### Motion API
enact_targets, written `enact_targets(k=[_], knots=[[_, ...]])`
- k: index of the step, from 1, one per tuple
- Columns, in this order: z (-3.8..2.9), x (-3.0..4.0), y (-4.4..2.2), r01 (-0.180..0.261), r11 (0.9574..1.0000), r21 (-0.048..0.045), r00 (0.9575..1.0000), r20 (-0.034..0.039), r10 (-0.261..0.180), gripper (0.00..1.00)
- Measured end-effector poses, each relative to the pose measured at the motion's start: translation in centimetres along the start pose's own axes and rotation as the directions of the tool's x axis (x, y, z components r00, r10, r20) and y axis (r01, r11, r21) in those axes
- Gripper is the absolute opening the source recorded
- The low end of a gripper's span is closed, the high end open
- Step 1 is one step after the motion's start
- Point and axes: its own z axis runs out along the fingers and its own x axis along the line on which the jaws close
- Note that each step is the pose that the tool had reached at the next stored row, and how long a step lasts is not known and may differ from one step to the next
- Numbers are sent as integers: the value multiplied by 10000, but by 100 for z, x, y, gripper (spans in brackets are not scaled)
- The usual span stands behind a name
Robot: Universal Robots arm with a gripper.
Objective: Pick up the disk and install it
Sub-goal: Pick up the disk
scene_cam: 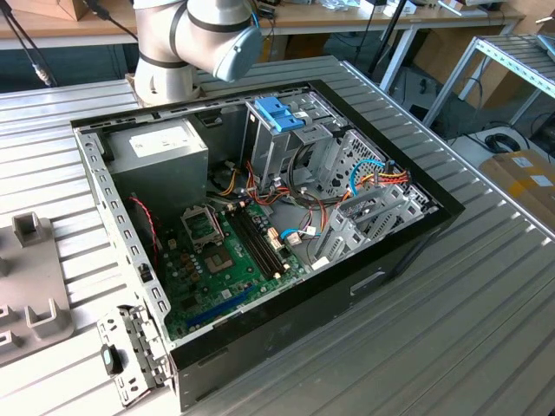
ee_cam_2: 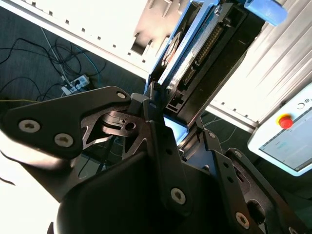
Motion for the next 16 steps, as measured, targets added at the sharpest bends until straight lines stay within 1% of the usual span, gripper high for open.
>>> enact_targets(k=[16], knots=[[-12, 58, -123, -4, 10000, -73, 10000, -3, 4, 37]])
